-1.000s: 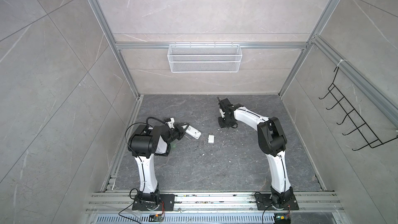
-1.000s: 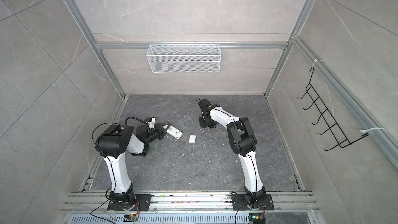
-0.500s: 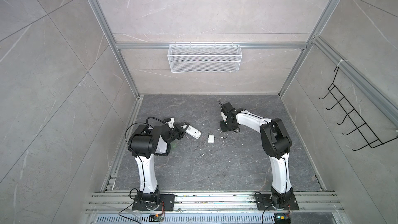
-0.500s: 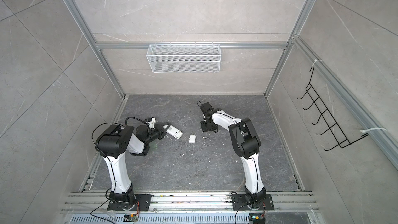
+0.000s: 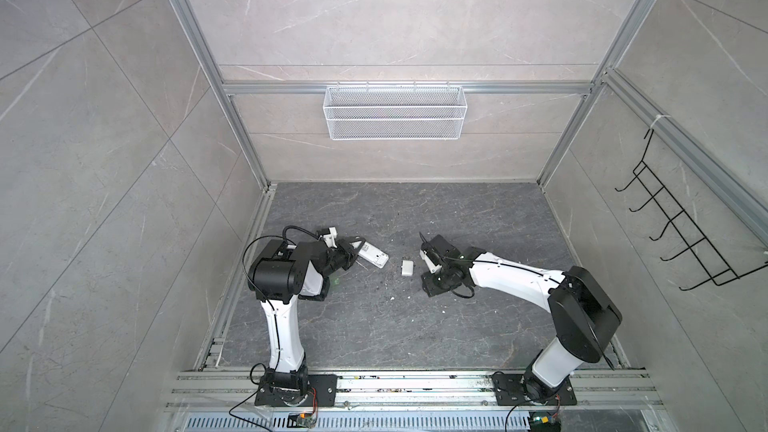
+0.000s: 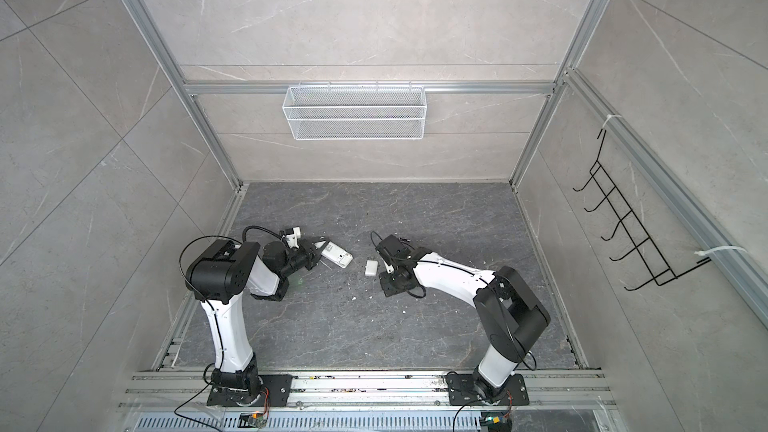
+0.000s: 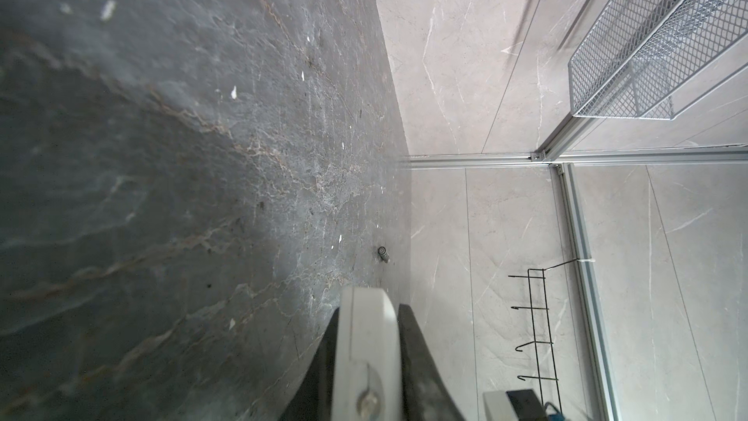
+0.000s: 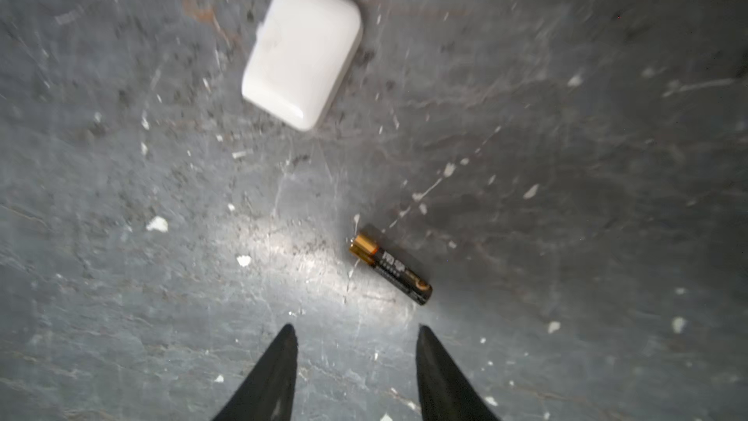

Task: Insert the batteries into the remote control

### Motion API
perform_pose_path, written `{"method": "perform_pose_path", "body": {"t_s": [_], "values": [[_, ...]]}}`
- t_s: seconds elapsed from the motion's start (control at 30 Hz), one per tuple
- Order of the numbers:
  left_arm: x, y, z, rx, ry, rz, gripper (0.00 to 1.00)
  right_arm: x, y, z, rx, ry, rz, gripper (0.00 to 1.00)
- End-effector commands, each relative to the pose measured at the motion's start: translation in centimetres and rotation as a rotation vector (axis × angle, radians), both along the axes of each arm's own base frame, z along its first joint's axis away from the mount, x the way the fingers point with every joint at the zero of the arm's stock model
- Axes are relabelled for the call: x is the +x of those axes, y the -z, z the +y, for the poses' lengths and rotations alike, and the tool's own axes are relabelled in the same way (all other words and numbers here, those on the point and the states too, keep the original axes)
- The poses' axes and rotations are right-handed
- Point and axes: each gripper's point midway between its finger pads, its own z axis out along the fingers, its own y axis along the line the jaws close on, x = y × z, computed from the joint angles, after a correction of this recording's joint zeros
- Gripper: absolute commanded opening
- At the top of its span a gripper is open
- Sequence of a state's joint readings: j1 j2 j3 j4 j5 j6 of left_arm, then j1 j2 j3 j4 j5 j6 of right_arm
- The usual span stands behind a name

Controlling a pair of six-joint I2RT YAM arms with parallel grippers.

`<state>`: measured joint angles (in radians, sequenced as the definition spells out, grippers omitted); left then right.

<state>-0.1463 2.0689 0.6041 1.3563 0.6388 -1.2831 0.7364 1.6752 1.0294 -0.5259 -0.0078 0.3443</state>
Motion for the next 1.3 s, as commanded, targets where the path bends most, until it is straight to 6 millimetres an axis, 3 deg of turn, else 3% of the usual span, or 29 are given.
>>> {"method": "perform_pose_path", "body": {"t_s": [0.0,0.2,0.37,0.7,0.93,1.27], "values": [[0.2,-1.8,-0.5,-0.015,0.027,-0.074,0.01,-0.2,0.6,-1.2,-0.051,0.026,-0.032,0.51],[0.2,-1.8,-0.6,-0.017,0.036,-0.074,0.01,-0.9,2.0,-1.7,-0.136,-0.012,-0.019,0.52],[0.2,-1.6,-0.7,-0.023,0.04,-0.067,0.01,-1.0,2.9,-0.8,-0.13,-0.042,0.001,0.53],[0.4,-1.2,-0.7,-0.029,0.041,-0.051,0.01,-1.7,3.5,-0.3,-0.134,-0.062,-0.006,0.55],[0.4,-1.1,-0.7,-0.028,0.04,-0.049,0.01,2.1,0.4,0.1,-0.084,0.004,-0.09,0.62],[0.4,-1.2,-0.7,-0.03,0.043,-0.05,0.01,9.5,0.2,0.6,0.017,0.054,-0.025,0.62]]}}
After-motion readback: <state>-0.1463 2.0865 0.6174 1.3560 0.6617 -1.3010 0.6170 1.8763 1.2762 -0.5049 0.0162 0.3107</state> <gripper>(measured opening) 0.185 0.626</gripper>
